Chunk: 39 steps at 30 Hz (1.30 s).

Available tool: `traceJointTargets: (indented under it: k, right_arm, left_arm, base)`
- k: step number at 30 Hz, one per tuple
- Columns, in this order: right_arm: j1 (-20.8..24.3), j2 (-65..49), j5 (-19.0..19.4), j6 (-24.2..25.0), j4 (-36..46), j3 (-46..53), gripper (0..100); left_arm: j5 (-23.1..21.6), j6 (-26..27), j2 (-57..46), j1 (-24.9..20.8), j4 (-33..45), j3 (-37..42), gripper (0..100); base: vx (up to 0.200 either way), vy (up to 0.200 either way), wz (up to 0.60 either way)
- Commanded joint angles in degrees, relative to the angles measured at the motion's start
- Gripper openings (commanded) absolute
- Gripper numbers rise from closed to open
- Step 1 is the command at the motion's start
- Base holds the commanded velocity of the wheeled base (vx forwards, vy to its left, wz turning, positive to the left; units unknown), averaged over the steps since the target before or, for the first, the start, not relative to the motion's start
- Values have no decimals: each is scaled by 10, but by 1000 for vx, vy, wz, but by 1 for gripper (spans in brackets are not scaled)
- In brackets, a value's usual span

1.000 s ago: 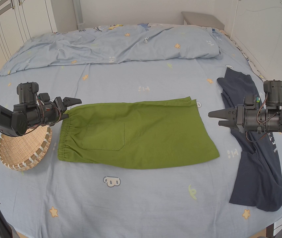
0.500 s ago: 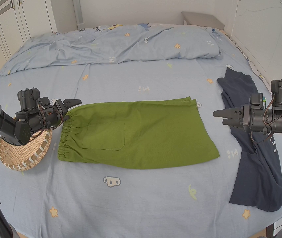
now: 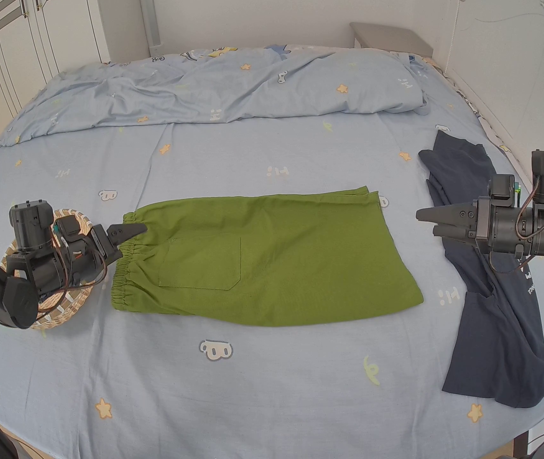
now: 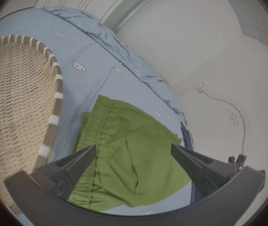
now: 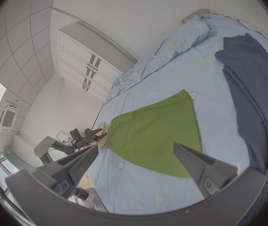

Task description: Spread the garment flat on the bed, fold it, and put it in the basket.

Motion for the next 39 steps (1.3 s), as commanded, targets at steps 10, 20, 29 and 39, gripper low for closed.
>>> traceJointTargets:
  k: [10, 20, 29, 39]
  right_arm:
    - [20, -26, 1, 0, 0, 13, 100]
    - [23, -24, 0, -1, -3, 17, 100]
    - [24, -22, 0, -2, -3, 19, 100]
    - [23, -20, 0, -2, -4, 17, 100]
  left_arm:
    - [61, 81, 36, 6, -80, 87, 100]
    - [95, 117, 106, 1, -133, 80, 100]
    - [91, 110, 131, 3, -141, 63, 100]
    - [-29, -30, 141, 27, -144, 24, 100]
  base:
    - [0, 0, 0]
    - [0, 0, 0]
    - [0, 0, 0]
    - [0, 0, 0]
